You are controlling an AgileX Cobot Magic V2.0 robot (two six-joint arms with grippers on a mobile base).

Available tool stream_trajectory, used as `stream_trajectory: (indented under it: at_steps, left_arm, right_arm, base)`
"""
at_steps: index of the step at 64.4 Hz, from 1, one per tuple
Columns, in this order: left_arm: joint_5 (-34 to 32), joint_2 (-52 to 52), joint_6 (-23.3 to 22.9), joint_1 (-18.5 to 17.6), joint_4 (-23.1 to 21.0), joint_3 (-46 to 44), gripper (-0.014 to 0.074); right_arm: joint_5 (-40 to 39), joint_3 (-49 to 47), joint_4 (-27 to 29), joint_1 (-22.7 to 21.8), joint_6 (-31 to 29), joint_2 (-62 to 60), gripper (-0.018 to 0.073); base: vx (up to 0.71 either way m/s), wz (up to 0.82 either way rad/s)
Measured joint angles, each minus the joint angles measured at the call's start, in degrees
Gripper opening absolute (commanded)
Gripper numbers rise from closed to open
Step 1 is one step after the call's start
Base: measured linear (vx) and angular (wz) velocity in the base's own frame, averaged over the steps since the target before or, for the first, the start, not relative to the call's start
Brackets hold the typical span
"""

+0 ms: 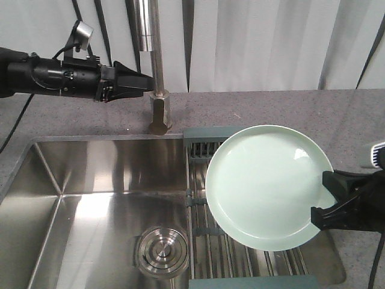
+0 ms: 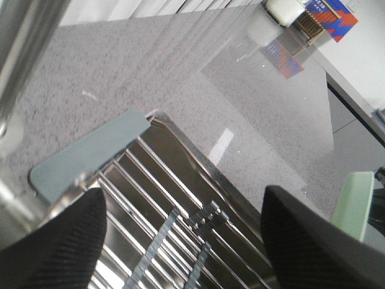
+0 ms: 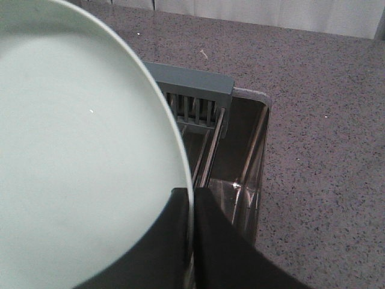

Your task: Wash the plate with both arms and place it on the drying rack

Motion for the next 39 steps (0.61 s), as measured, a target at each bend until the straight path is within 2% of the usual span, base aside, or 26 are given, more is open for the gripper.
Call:
stream_trajectory:
  at_steps: [17, 39]
  left_arm:
    - [0.6, 7.3, -0.1, -3.7, 0.1, -11.9, 0.0524]
    - [1.0, 14.3, -3.0, -4.1, 0.1, -19.9, 0.0524]
  right_arm:
    - [0.0, 0.0, 0.0, 0.0, 0.0, 0.0, -0.0008]
    - [0.0, 0.0, 0.0, 0.0, 0.0, 0.0, -0.0008]
  base:
    - [0.0, 0.0]
    - [0.0, 0.0]
